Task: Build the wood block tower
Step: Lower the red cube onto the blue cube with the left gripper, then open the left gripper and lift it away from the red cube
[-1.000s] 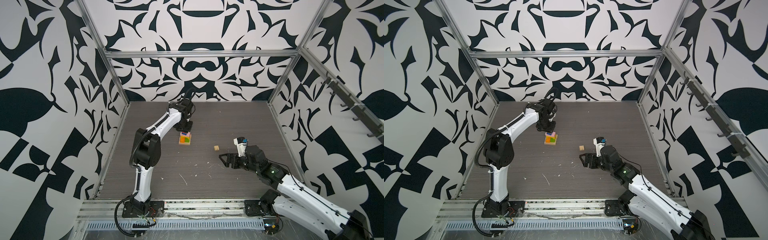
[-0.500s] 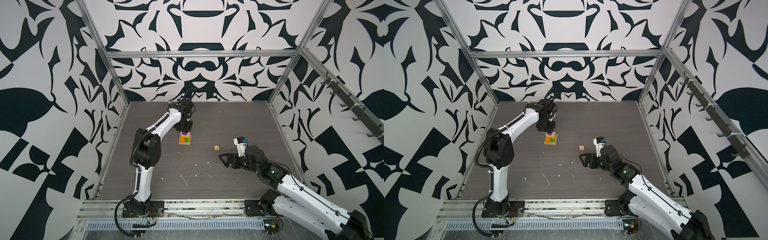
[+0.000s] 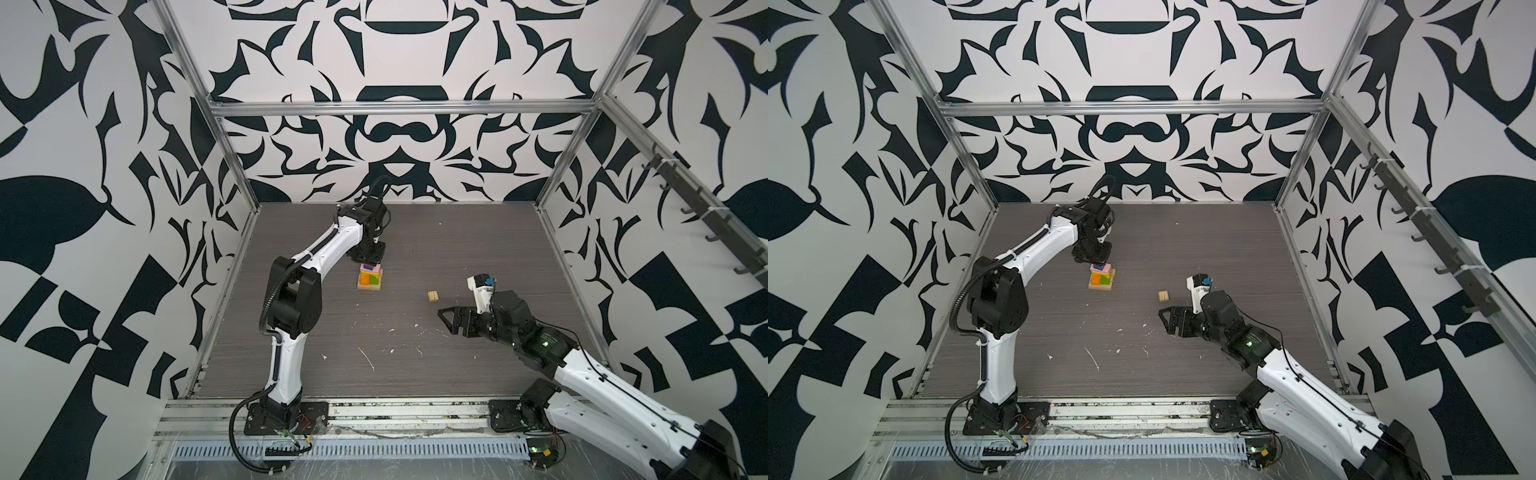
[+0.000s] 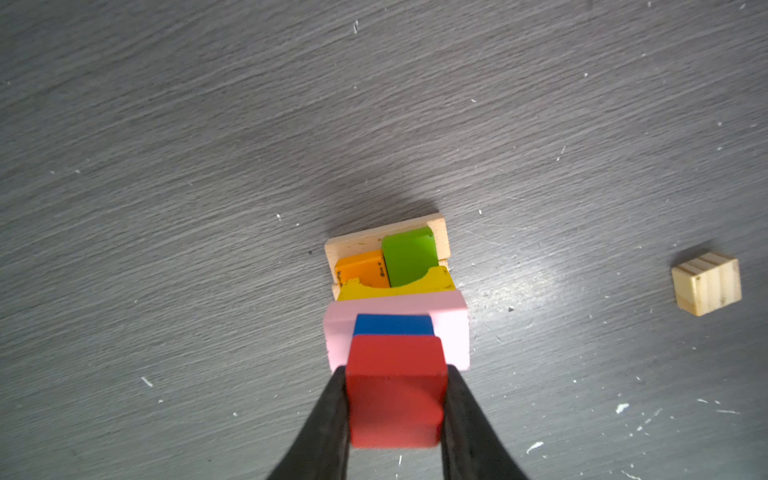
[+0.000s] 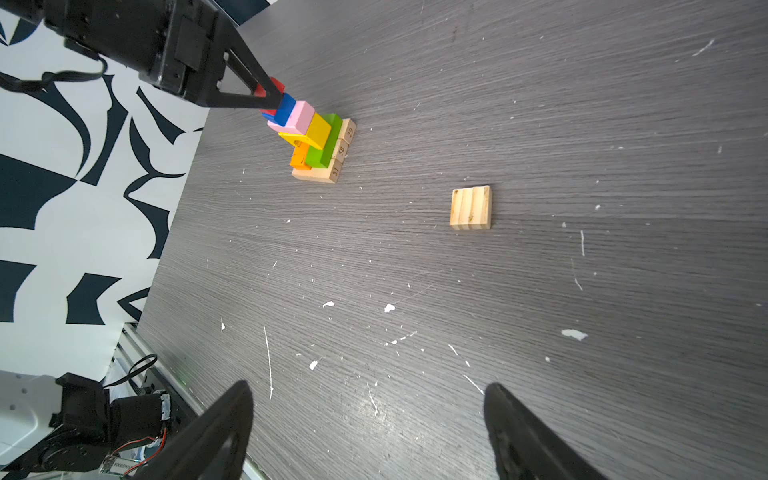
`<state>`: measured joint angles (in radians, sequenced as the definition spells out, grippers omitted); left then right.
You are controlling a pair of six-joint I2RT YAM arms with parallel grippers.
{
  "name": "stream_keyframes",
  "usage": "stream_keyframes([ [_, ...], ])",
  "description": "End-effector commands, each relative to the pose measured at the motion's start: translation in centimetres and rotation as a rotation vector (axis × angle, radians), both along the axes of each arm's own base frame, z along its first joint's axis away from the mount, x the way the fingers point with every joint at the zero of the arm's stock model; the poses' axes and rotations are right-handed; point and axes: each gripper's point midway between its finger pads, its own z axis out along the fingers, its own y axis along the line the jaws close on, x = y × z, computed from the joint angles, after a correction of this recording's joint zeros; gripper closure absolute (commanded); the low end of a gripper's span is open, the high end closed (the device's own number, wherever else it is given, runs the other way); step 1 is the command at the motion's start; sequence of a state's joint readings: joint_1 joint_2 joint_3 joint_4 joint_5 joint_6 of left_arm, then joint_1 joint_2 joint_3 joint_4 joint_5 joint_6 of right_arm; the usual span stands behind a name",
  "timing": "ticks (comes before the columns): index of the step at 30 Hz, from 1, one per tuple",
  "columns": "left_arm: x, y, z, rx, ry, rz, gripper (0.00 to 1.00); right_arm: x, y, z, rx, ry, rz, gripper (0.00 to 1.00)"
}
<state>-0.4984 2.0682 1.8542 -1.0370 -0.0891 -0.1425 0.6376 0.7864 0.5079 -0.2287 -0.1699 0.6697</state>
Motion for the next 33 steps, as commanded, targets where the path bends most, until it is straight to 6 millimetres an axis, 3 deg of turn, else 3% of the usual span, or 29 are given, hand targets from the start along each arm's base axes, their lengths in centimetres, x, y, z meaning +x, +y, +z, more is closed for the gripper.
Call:
stream_keyframes([
  [1,-0.9,0.7,-0.2,0.024,0.045,0.018,0.63,0.4,0.2,1.6,0.016,-0.049,0.001,0.09],
  [18,-1.0,0.8,0.2,0.017,0.042,0.029,0.51,0.6,0.4,1.8,0.017,-0.051,0.005,0.09],
  [23,-0.7,1.0,0.9,0.027,0.016,0.034,0.36,0.7,0.5,2.0,0.020,-0.055,0.007,0.09],
  [33,-0.2,1.2,2.9,0.032,-0.055,0.036,0.22,0.7,0.5,2.1,0.019,-0.055,0.008,0.09],
])
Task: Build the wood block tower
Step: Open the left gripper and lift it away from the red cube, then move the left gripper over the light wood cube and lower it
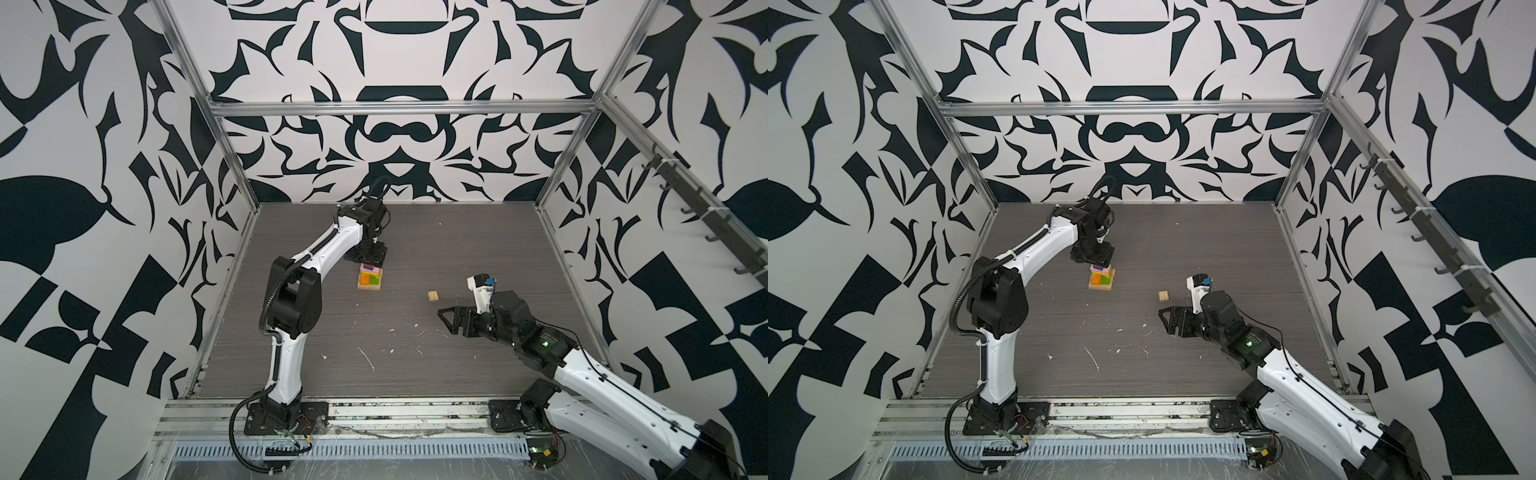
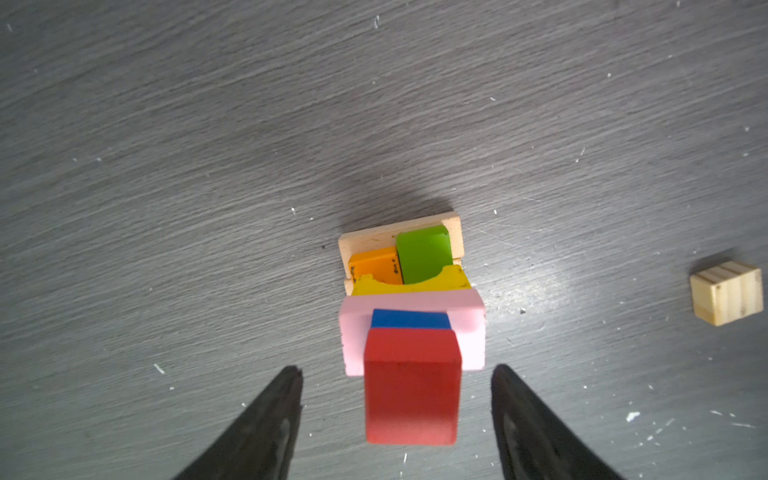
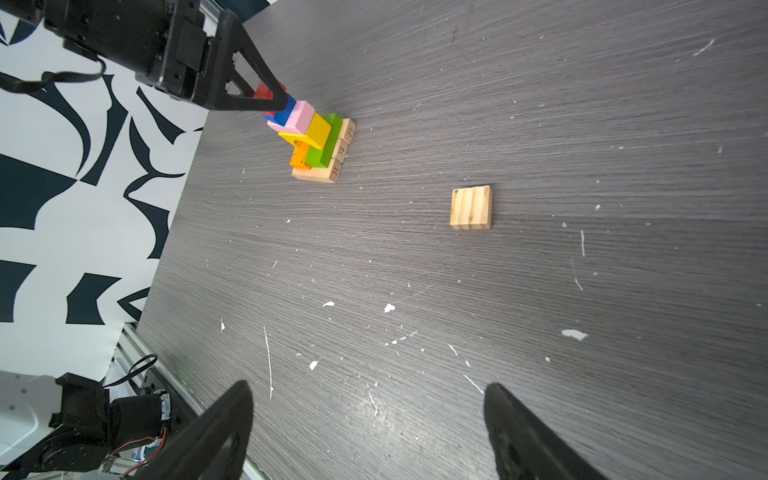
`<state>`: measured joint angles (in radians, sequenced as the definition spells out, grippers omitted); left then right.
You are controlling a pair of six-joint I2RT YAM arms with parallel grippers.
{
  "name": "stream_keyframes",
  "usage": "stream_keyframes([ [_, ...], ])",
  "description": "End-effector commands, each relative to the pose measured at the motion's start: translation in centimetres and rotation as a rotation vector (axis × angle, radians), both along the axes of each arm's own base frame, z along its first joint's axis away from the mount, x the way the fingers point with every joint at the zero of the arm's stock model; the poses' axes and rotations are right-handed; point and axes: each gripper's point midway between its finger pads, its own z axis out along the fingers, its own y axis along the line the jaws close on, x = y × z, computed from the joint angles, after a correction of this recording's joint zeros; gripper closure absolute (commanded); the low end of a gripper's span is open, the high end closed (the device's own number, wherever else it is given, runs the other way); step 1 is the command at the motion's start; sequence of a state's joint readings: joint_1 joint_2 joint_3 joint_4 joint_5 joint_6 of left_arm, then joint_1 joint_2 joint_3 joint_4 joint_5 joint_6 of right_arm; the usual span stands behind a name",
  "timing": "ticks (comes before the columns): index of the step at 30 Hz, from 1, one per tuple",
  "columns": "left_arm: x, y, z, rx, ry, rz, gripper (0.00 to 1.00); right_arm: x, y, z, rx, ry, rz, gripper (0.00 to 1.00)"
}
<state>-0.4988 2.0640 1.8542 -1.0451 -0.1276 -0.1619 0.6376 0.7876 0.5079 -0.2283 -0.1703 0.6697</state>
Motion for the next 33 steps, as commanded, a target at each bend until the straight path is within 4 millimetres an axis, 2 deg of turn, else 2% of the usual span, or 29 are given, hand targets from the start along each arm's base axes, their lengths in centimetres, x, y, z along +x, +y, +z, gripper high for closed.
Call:
stream_keyframes([
  [1,-0.4,0.5,3.0,0.001,-0.051,0.004,0.22,0.7,0.5,2.1,0.021,-0.056,0.007,0.09],
  [12,-1.4,-1.6,6.6,0.000,-0.162,-0.034,0.21,0.6,0.4,1.8,0.019,-0.053,0.003,0.09],
  [19,-2.7,-3.1,8.2,-0.087,-0.161,-0.008,0.21,0.4,0.2,1.6,0.019,-0.052,-0.001,0.09],
  [25,-4.2,-5.3,8.1,-0.150,-0.136,0.021,0.21,0.4,0.0,1.3,0.020,-0.052,-0.008,0.09],
  [33,-5.3,-8.6,6.7,-0.236,-0.092,0.047,0.23,0.3,0.0,1.0,0.020,-0.050,-0.008,0.09],
])
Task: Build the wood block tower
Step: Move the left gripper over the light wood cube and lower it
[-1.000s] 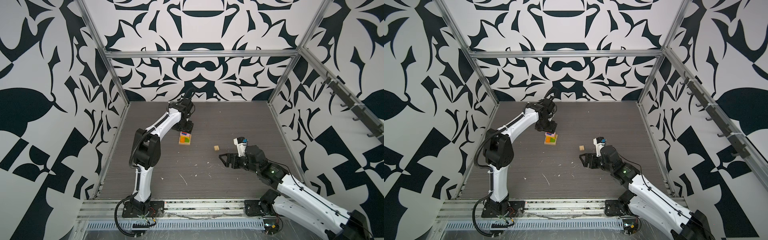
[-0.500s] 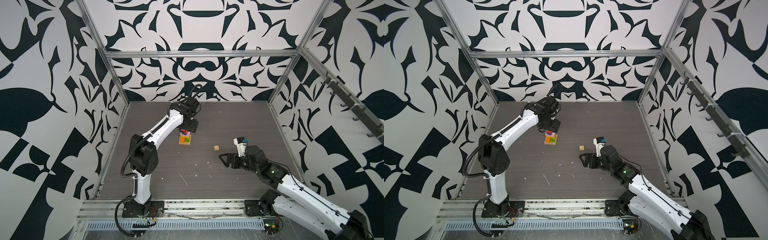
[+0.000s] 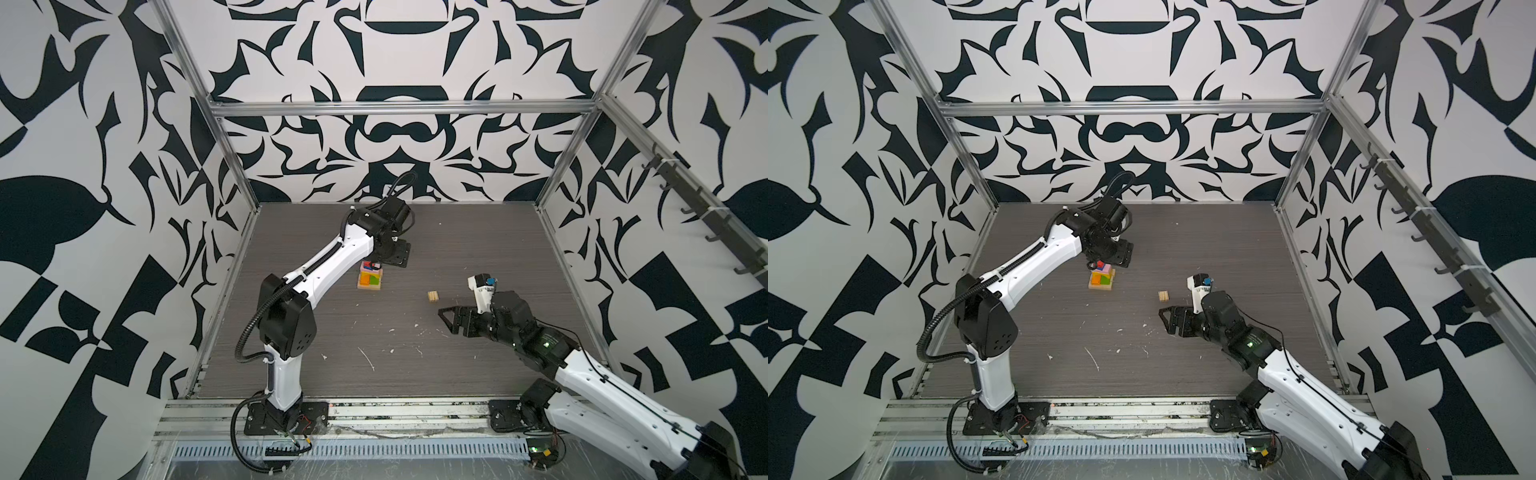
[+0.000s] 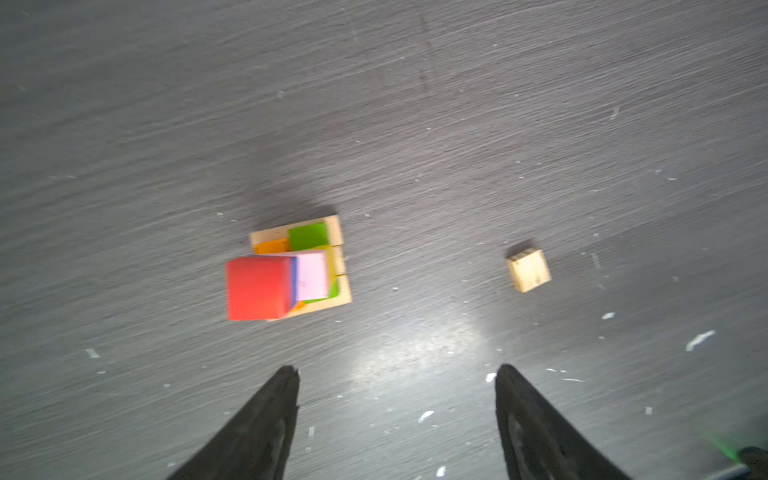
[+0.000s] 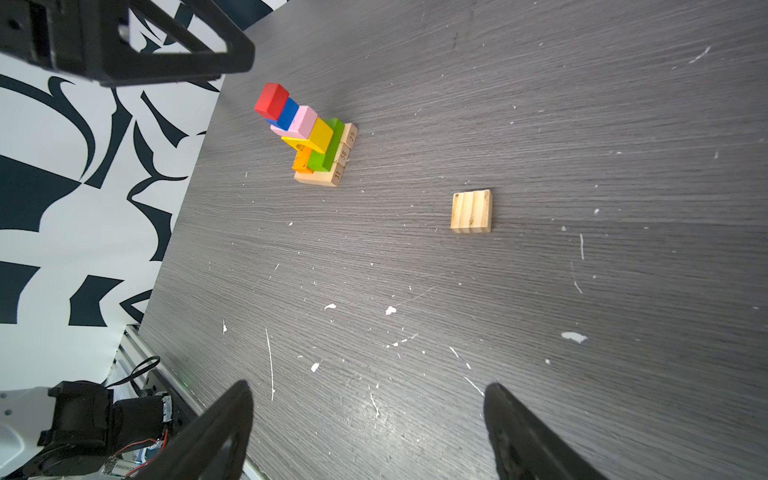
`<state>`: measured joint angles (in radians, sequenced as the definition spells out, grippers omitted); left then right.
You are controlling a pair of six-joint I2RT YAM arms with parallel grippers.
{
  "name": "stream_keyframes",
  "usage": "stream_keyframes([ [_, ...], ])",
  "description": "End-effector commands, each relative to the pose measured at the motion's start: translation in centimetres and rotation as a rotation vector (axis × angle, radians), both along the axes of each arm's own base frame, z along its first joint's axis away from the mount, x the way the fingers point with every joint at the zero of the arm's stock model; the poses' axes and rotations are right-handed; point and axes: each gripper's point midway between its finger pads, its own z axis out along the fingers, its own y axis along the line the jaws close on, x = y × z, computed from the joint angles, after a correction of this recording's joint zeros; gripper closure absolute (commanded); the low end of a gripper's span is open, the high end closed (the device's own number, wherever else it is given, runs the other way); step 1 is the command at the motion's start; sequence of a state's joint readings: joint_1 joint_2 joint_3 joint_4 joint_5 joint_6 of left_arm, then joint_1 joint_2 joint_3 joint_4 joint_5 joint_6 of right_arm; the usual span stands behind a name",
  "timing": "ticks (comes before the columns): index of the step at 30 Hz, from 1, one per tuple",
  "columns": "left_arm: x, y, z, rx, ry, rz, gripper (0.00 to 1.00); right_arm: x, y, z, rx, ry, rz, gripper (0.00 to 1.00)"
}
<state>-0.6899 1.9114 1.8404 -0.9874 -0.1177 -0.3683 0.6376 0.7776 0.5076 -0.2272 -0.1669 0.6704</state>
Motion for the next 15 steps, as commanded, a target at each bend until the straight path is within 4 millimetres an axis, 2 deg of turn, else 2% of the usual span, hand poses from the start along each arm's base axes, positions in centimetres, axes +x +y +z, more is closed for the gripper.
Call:
stream_keyframes([
  [1,-1.0,-1.2,-0.1,-0.075,0.044,0.040,0.24,0.3,0.0,0.8,0.015,-0.044,-0.006,0.10],
  [6,-1.4,-3.2,-1.3,-0.123,0.074,0.058,0.26,0.2,-0.3,0.6,0.013,-0.047,-0.020,0.09],
  [15,-2.5,-8.1,-4.2,-0.201,0.147,0.023,0.27,0.1,-0.9,0.9,0.005,-0.062,-0.036,0.09],
])
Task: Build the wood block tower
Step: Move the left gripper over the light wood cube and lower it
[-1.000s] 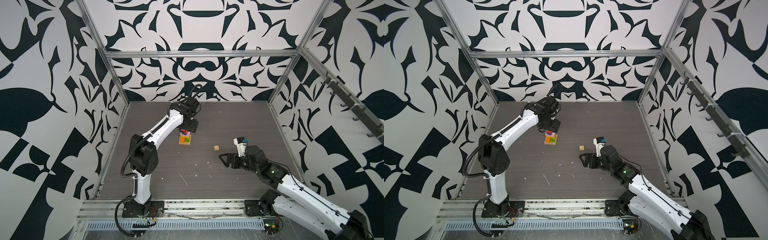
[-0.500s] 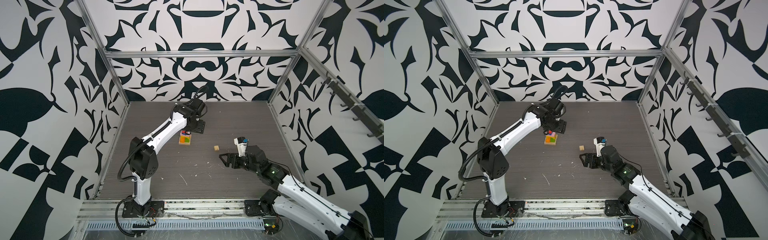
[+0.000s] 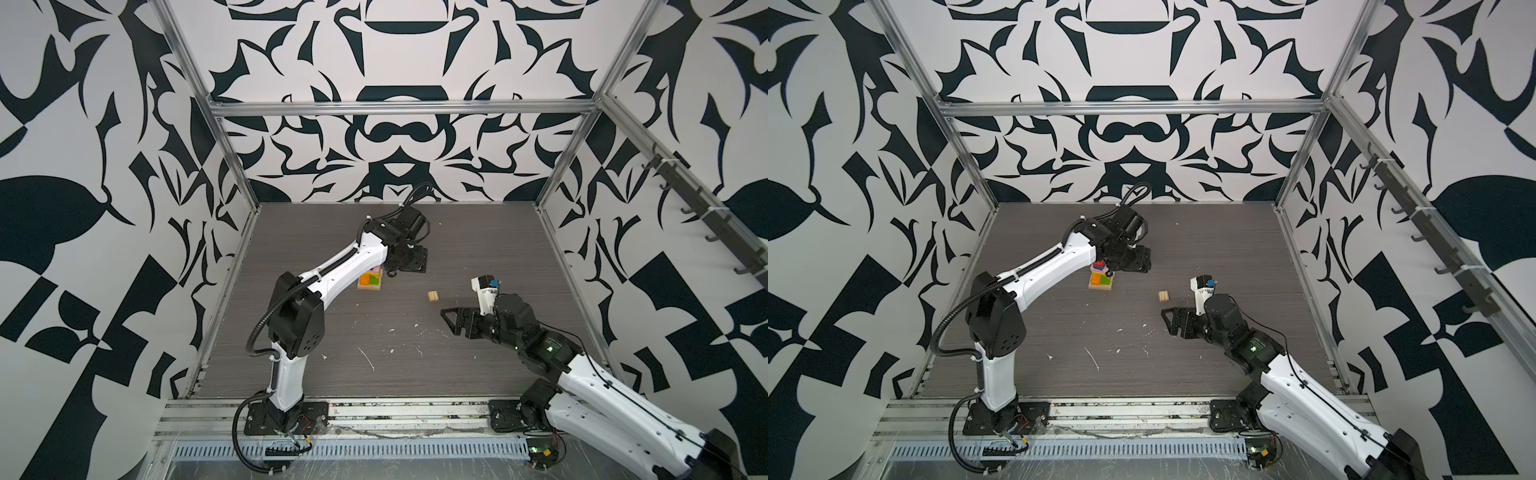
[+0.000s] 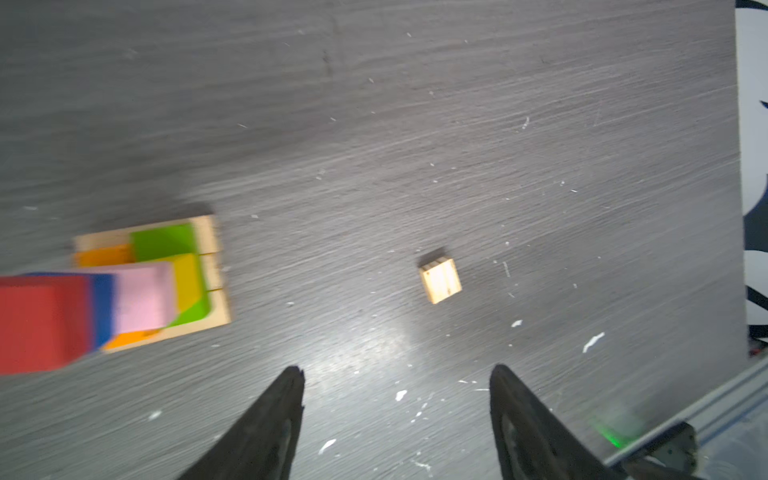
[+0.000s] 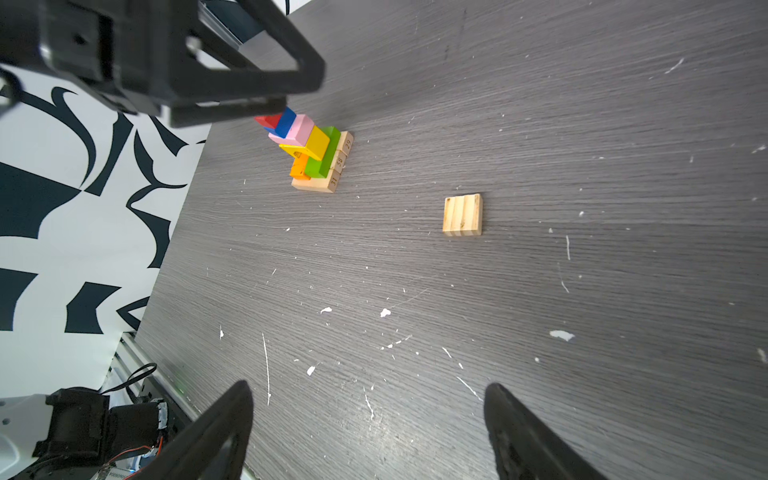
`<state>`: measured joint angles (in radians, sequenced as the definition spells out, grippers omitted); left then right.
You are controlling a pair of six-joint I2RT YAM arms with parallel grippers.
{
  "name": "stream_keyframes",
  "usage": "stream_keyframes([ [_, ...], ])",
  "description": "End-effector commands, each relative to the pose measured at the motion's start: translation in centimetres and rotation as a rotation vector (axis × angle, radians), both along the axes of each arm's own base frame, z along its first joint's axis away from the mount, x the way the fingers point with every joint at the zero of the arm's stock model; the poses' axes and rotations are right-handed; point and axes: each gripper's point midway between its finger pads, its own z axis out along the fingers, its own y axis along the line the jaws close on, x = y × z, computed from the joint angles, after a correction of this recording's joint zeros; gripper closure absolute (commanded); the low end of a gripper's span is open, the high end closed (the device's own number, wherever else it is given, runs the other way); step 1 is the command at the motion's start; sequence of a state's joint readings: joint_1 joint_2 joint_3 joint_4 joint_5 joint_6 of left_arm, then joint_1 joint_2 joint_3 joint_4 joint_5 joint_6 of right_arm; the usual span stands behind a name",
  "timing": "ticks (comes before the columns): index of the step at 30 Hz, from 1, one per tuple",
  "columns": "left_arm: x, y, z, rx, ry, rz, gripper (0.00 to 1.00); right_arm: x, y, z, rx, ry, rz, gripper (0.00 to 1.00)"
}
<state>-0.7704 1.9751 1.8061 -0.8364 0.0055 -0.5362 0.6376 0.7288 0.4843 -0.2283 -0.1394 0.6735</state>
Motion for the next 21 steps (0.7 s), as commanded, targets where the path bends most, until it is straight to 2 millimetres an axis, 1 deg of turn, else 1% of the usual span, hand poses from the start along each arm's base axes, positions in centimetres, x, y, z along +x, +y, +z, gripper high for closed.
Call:
stream_keyframes([
  [1,-0.6,-2.3,-1.8,-0.042,0.054,0.000,0.27,0.2,-0.2,0.9,0.000,-0.038,-0.013,0.09],
  [10,-0.9,-5.1,-5.9,-0.055,0.099,0.032,0.28,-0.1,-0.9,1.2,-0.014,-0.051,-0.026,0.09],
  [21,-0.5,-5.5,-9.6,0.018,0.122,0.104,0.29,-0.3,-1.0,1.3,-0.017,-0.052,-0.023,0.09],
])
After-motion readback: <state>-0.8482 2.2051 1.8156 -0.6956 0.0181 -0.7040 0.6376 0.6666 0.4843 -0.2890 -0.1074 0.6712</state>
